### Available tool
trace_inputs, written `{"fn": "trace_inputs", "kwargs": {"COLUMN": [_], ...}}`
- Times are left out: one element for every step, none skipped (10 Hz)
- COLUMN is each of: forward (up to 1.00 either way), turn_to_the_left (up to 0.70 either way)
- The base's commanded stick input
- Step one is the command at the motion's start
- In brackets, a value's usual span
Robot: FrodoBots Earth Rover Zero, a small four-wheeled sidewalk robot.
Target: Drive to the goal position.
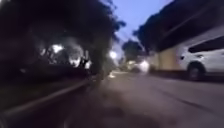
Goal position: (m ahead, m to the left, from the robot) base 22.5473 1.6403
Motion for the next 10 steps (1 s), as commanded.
{"fn": "trace_inputs", "kwargs": {"forward": [0.70,0.70,0.70,0.70,0.70,0.70,0.70,0.70,0.70,0.70], "turn_to_the_left": [-0.30,-0.24,-0.14,-0.04,0.00,-0.04,-0.18,-0.33,-0.15,0.00]}}
